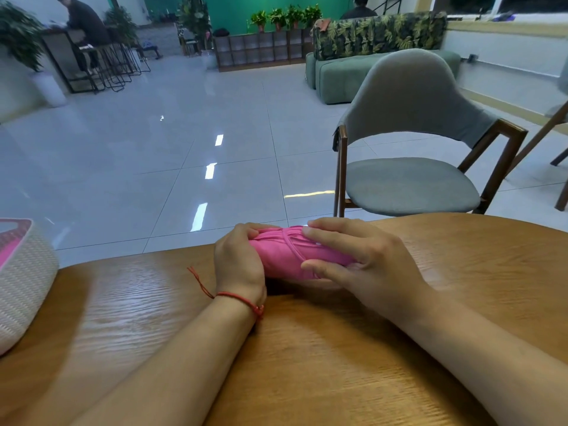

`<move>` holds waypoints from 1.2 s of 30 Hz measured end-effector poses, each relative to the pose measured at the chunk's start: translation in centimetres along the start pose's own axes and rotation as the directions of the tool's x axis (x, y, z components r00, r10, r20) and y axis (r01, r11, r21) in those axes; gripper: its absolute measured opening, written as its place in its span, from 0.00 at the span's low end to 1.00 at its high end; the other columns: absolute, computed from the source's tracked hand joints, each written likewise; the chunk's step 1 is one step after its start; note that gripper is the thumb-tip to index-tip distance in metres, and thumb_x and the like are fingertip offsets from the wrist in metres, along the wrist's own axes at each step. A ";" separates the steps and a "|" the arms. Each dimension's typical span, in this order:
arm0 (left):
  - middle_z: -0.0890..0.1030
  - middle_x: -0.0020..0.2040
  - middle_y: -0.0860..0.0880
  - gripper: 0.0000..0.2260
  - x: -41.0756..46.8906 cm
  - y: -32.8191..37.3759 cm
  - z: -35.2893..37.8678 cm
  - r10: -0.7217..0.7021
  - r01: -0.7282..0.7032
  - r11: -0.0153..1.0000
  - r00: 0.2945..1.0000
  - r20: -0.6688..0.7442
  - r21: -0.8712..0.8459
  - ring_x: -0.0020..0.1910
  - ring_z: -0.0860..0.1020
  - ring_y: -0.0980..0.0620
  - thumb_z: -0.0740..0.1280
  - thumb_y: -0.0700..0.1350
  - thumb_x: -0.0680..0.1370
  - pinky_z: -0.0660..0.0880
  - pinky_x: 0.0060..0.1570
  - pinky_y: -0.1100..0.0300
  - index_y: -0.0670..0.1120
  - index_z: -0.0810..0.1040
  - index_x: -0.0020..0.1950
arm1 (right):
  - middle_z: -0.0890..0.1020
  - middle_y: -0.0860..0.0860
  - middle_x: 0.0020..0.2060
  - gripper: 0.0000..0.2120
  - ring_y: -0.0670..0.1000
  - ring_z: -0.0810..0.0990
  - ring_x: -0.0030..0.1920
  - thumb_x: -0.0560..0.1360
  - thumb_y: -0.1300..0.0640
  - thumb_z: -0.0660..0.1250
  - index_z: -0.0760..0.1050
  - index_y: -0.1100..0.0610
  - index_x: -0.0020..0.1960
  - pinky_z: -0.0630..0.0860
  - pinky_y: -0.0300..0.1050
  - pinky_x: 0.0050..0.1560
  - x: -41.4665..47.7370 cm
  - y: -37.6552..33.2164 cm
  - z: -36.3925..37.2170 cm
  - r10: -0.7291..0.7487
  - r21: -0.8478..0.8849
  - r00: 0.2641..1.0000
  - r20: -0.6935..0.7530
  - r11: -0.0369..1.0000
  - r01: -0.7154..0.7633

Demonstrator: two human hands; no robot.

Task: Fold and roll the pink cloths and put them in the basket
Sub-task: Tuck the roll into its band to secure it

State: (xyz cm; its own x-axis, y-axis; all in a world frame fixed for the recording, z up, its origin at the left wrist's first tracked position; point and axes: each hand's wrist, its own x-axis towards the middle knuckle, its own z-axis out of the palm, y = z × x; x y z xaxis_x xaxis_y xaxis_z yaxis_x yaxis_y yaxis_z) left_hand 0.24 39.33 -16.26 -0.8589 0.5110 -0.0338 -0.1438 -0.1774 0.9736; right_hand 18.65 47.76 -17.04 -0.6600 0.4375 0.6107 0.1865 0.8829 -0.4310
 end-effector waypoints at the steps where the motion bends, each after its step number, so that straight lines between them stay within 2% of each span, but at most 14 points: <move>1: 0.87 0.41 0.43 0.15 0.0 -0.1 0.1 -0.028 0.028 1.000 1.000 -0.002 -0.013 0.47 0.85 0.43 0.61 0.40 0.73 0.81 0.56 0.45 0.43 0.88 0.35 | 0.82 0.45 0.67 0.23 0.46 0.81 0.66 0.78 0.42 0.76 0.82 0.49 0.70 0.80 0.50 0.64 0.0 0.0 0.0 -0.017 -0.005 1.000 0.003 1.000 0.017; 3: 0.88 0.44 0.42 0.15 -0.1 -0.4 -0.2 -0.022 0.020 0.999 0.998 0.054 0.039 0.48 0.85 0.43 0.62 0.42 0.75 0.80 0.58 0.43 0.42 0.88 0.39 | 0.82 0.44 0.68 0.23 0.46 0.80 0.67 0.79 0.42 0.74 0.81 0.48 0.71 0.79 0.49 0.65 -0.2 0.2 0.0 -0.012 -0.008 1.000 0.016 1.000 0.012; 5: 0.87 0.47 0.44 0.15 -0.1 -0.5 -0.6 0.062 -0.092 0.990 0.968 0.244 0.110 0.52 0.84 0.44 0.61 0.44 0.80 0.79 0.59 0.43 0.44 0.88 0.44 | 0.80 0.41 0.68 0.23 0.45 0.78 0.67 0.79 0.41 0.73 0.80 0.46 0.72 0.78 0.49 0.66 -0.4 0.6 0.0 0.073 0.029 0.997 0.033 0.997 -0.074; 7: 0.86 0.53 0.45 0.13 0.1 -0.4 -1.4 0.124 -0.209 0.969 0.873 0.472 0.132 0.57 0.83 0.44 0.64 0.51 0.82 0.78 0.61 0.44 0.46 0.86 0.52 | 0.81 0.38 0.65 0.22 0.44 0.79 0.67 0.78 0.43 0.76 0.81 0.45 0.70 0.78 0.49 0.66 -0.5 1.0 -0.2 0.182 0.149 0.983 0.032 0.971 -0.185; 9: 0.85 0.55 0.48 0.11 0.3 -0.3 -1.8 0.134 -0.298 0.935 0.796 0.590 0.190 0.58 0.83 0.47 0.69 0.54 0.82 0.79 0.59 0.48 0.49 0.84 0.56 | 0.82 0.38 0.62 0.21 0.45 0.81 0.65 0.77 0.45 0.78 0.82 0.45 0.68 0.79 0.51 0.65 -0.6 1.1 -0.2 0.240 0.214 0.971 0.016 0.947 -0.238; 13: 0.84 0.49 0.52 0.09 -0.5 0.1 -1.2 0.211 -0.420 0.863 0.805 0.555 0.282 0.50 0.83 0.51 0.70 0.56 0.82 0.84 0.45 0.50 0.51 0.81 0.52 | 0.81 0.36 0.61 0.30 0.42 0.80 0.60 0.73 0.35 0.77 0.72 0.37 0.71 0.81 0.51 0.58 -0.5 0.6 -0.8 0.293 0.046 0.956 -0.004 0.955 -0.293; 16: 0.82 0.43 0.51 0.11 -0.9 0.1 -1.0 0.337 -0.528 0.796 0.792 0.510 0.295 0.44 0.81 0.53 0.68 0.56 0.82 0.80 0.40 0.59 0.50 0.79 0.47 | 0.80 0.39 0.65 0.35 0.43 0.77 0.62 0.75 0.27 0.69 0.69 0.39 0.78 0.79 0.50 0.58 -0.2 0.2 -1.4 0.150 -0.169 0.988 0.038 0.975 -0.142; 19: 0.78 0.39 0.46 0.16 -1.5 0.3 -0.7 0.368 -0.503 0.810 0.836 0.407 0.301 0.37 0.77 0.55 0.64 0.57 0.84 0.76 0.36 0.57 0.48 0.76 0.43 | 0.78 0.42 0.72 0.32 0.45 0.75 0.70 0.80 0.32 0.68 0.72 0.45 0.79 0.78 0.50 0.66 -0.2 0.0 -0.8 0.046 -0.161 0.997 0.058 0.986 -0.036; 23: 0.77 0.41 0.36 0.22 -1.4 -0.1 -0.5 0.289 -0.365 0.890 0.916 0.280 0.275 0.40 0.77 0.39 0.60 0.59 0.86 0.76 0.44 0.40 0.41 0.77 0.45 | 0.82 0.44 0.68 0.22 0.45 0.78 0.70 0.80 0.48 0.75 0.80 0.50 0.73 0.80 0.51 0.66 -0.2 0.5 0.0 -0.009 0.017 1.000 -0.025 1.000 0.009; 26: 0.76 0.43 0.33 0.23 -1.1 -0.5 -0.5 0.250 -0.318 0.914 0.930 0.268 0.250 0.38 0.74 0.45 0.59 0.59 0.85 0.75 0.46 0.36 0.39 0.75 0.46 | 0.84 0.43 0.66 0.19 0.44 0.80 0.68 0.79 0.52 0.77 0.83 0.49 0.69 0.80 0.51 0.65 -0.1 0.9 0.2 0.013 0.101 0.999 -0.033 0.995 -0.010; 29: 0.82 0.46 0.41 0.16 -0.8 -0.8 -0.6 0.199 -0.306 0.915 0.909 0.367 0.262 0.46 0.80 0.51 0.59 0.52 0.87 0.78 0.53 0.41 0.43 0.79 0.49 | 0.84 0.41 0.64 0.19 0.44 0.80 0.67 0.78 0.50 0.78 0.83 0.47 0.69 0.79 0.50 0.66 -0.4 1.3 0.2 0.119 0.151 0.993 -0.003 0.982 -0.117; 31: 0.85 0.49 0.50 0.14 -0.7 -0.5 -0.9 0.205 -0.365 0.887 0.861 0.466 0.283 0.53 0.82 0.53 0.58 0.49 0.88 0.78 0.57 0.50 0.48 0.81 0.51 | 0.82 0.39 0.62 0.20 0.46 0.80 0.66 0.78 0.49 0.78 0.81 0.46 0.68 0.78 0.50 0.65 -0.6 1.3 0.0 0.170 0.138 0.985 0.001 0.976 -0.169; 33: 0.84 0.55 0.54 0.13 -0.6 -0.3 -1.2 0.202 -0.404 0.869 0.816 0.541 0.286 0.59 0.80 0.54 0.58 0.47 0.88 0.76 0.60 0.58 0.51 0.82 0.55 | 0.80 0.39 0.63 0.21 0.46 0.78 0.65 0.77 0.48 0.77 0.78 0.45 0.69 0.76 0.49 0.65 -0.7 1.3 0.0 0.194 0.113 0.981 0.002 0.975 -0.193; 36: 0.82 0.60 0.54 0.09 -0.5 -0.2 -1.4 0.149 -0.344 0.904 0.813 0.563 0.256 0.60 0.80 0.56 0.62 0.48 0.87 0.75 0.58 0.64 0.54 0.82 0.61 | 0.73 0.35 0.68 0.31 0.37 0.73 0.68 0.74 0.43 0.79 0.71 0.39 0.74 0.73 0.37 0.63 -0.8 1.7 -0.1 0.267 0.141 0.963 0.018 0.953 -0.267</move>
State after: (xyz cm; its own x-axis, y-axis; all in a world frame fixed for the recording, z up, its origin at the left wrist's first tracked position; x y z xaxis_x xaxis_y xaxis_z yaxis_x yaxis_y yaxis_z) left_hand 0.03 37.91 -16.77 -0.4424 0.8627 0.2452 0.2909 -0.1206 0.9491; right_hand 19.59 48.88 -18.17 -0.5988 0.6546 0.4615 0.2515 0.7007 -0.6676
